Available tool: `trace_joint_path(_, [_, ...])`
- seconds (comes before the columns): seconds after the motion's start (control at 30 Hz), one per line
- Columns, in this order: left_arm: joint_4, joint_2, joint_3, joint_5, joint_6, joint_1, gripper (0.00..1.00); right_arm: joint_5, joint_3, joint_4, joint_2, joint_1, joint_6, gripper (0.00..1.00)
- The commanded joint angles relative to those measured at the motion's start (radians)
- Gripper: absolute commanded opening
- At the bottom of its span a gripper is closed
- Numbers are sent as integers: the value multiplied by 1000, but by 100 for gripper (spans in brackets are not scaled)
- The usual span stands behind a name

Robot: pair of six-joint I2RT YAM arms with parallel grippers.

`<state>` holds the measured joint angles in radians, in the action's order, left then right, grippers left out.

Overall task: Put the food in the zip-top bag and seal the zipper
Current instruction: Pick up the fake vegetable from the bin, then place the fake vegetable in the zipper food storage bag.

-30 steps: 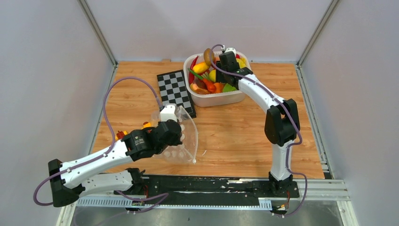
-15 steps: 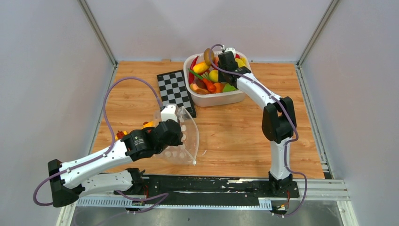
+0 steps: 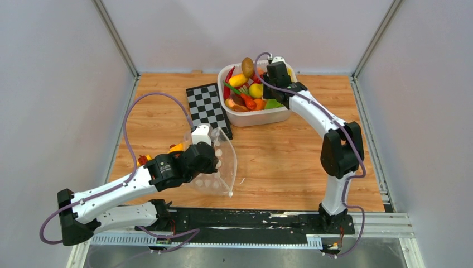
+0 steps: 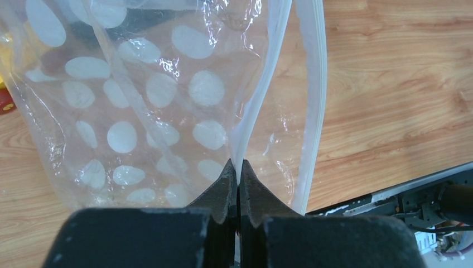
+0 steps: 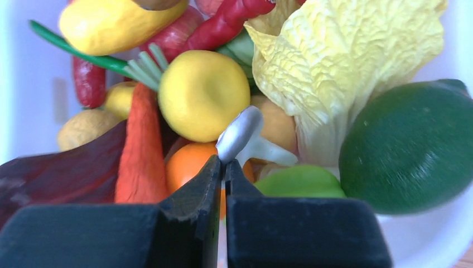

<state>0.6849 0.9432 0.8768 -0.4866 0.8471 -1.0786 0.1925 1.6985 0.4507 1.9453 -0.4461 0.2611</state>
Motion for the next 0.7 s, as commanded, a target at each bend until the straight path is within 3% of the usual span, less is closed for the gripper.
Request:
trace_joint_path(0.0, [-48,-6,-1,1,0,2,0,-52,-76,-106,-168,-1,23,0])
trace_joint_path(0.2, [-50,8,3,2,0,3,0,-169,-170,-172,-279,-2,21,0])
trace_joint_path(0.67, [-80,12,16,23,-5,3,0,-654,-516,-287,-703,-3,95,0])
